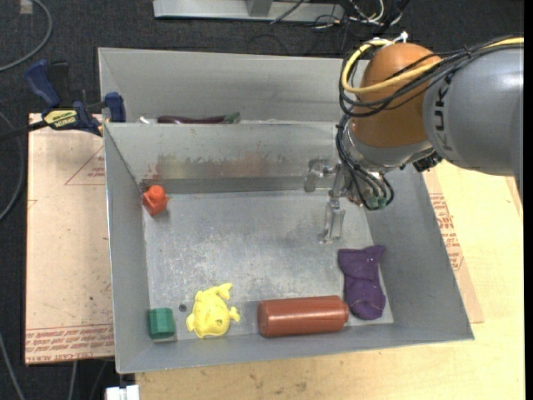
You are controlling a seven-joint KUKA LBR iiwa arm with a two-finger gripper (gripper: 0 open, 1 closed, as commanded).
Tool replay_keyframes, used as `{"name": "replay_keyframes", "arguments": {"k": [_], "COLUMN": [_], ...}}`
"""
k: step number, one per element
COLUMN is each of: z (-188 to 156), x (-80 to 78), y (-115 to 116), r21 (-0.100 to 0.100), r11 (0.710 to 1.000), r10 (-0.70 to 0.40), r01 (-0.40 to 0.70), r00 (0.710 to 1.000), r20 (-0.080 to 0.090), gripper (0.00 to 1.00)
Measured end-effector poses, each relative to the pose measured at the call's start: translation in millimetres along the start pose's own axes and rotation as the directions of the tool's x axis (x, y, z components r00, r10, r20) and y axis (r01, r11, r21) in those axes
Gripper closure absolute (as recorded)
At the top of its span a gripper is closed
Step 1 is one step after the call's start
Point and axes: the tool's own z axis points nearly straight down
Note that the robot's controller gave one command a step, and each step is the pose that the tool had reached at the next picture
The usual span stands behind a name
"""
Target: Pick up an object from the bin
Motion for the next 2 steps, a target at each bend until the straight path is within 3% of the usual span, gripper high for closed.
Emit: {"name": "replay_keyframes", "arguments": {"k": [1, 2], "z": [-5, 1], "x": [-1.6, 8.7], "y": [0, -13], "r21": [0.001, -0.001], "r11": [1.0, 0.998], "r10": [-0.001, -0.06], "r01": [0.001, 0.06], "r00": [1.0, 0.998], "r20": [0.008, 0.01], "gripper": [0.0, 0.0]}}
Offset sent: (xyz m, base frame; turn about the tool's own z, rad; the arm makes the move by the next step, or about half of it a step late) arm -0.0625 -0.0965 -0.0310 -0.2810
